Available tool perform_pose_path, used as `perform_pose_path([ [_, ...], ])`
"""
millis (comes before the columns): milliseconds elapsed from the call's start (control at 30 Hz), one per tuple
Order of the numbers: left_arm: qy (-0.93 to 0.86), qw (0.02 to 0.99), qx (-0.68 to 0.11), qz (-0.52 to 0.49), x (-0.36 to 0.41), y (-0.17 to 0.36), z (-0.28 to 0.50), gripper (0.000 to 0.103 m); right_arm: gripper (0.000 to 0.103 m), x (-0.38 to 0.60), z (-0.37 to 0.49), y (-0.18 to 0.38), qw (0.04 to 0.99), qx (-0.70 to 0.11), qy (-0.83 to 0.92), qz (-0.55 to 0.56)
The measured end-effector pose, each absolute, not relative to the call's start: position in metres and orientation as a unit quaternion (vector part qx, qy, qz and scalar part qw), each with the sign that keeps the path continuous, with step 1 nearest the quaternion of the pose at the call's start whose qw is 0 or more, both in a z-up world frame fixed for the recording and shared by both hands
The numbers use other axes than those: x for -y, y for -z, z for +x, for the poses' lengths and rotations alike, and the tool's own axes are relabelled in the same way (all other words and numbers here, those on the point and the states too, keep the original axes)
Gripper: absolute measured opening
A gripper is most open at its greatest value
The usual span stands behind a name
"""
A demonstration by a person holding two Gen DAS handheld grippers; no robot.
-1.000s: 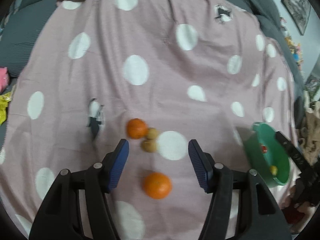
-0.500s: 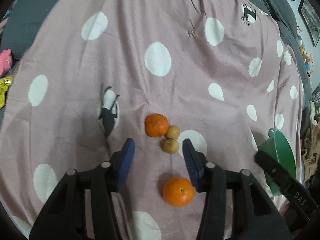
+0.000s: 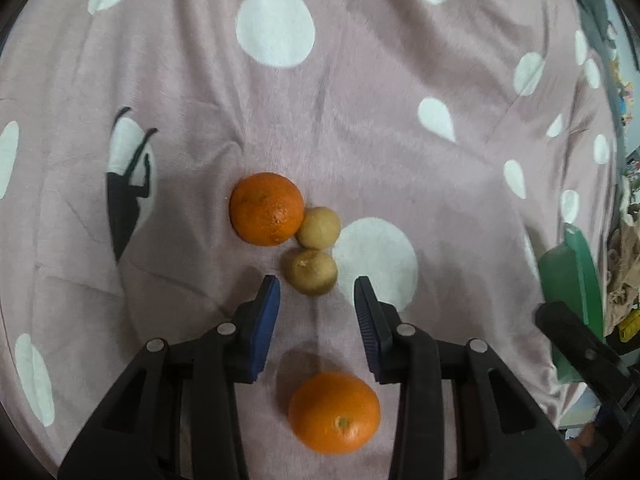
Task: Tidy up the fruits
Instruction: 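Move both open tools back toward the small yellow fruits on the sheet, then grasp a small yellow fruit with the left tool while the right tool grasps the other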
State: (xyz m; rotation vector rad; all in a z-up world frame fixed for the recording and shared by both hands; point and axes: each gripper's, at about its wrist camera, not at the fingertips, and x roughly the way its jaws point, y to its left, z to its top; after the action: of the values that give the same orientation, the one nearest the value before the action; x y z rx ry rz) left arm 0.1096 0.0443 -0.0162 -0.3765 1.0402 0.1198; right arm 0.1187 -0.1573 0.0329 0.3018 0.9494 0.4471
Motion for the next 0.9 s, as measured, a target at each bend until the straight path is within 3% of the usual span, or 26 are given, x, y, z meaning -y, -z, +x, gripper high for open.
perform_pose_path([
  [67, -0.069, 0.848, -0.498, -0.166, -0.042, 0.021, 0.116, 0.036, 0.042, 0.157, 0.12, -0.033, 0.855, -0.451, -0.214, 0.141],
  [133, -0.081, 0.853, -0.492, -0.153, -0.04, 0.023, 0.119, 0.028, 0.042, 0.156, 0.119, -0.033, 0.855, -0.452, -0.213, 0.135],
  [433, -0.079, 0.873, -0.444, -0.186, -0.059, -0.011, 0.09, 0.028, 0.042, 0.138, 0.133, -0.027, 0.842, -0.477, -0.226, 0.112],
  [667, -0.121, 0.875, -0.415, -0.219, -0.098, -0.031, 0.063, 0.028, 0.042, 0.072, 0.163, -0.01, 0.805, -0.523, -0.269, 0.08],
  [767, -0.122, 0.876, -0.405, -0.233, -0.108, -0.037, 0.054, 0.028, 0.034, 0.042, 0.174, 0.001, 0.795, -0.541, -0.272, 0.041],
  [900, -0.117, 0.875, -0.404, -0.239, -0.111, -0.04, 0.046, 0.028, 0.034, 0.021, 0.182, 0.012, 0.791, -0.553, -0.262, 0.001],
])
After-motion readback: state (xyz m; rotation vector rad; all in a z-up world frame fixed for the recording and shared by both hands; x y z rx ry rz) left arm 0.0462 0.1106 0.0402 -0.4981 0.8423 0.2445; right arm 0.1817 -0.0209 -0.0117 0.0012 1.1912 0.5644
